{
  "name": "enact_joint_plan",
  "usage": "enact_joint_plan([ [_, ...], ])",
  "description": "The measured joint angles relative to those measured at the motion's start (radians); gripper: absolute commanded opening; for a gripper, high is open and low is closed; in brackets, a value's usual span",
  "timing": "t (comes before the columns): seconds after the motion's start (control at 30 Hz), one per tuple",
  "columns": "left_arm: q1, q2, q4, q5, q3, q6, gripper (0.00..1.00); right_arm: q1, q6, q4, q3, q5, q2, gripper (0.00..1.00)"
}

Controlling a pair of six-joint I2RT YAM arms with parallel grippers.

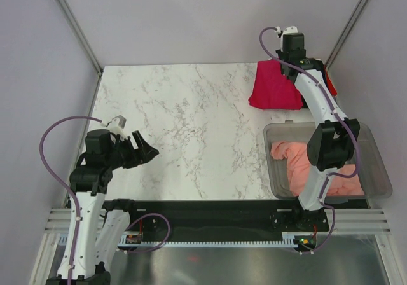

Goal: Fold and stack the t-shirts
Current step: Neatly place the folded tshirt to the corner

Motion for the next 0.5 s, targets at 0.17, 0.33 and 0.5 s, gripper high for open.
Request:
enact_joint_plan([
  [0.17,0.002,0.003,0.000,0.000,0.000,0.000,0.78,-0.002,-0.036,0.018,0.017,0.013,0.000,0.00],
  [0.33,0.007,0.003,0.000,0.000,0.000,0.000,0.78,-0.006,-0.066,0.038,0.020,0.020,-0.010,0.00],
  [0.5,0.007,0.005,0.000,0.000,0.000,0.000,0.78,-0.023,-0.072,0.047,0.020,0.020,-0.029,0.00],
])
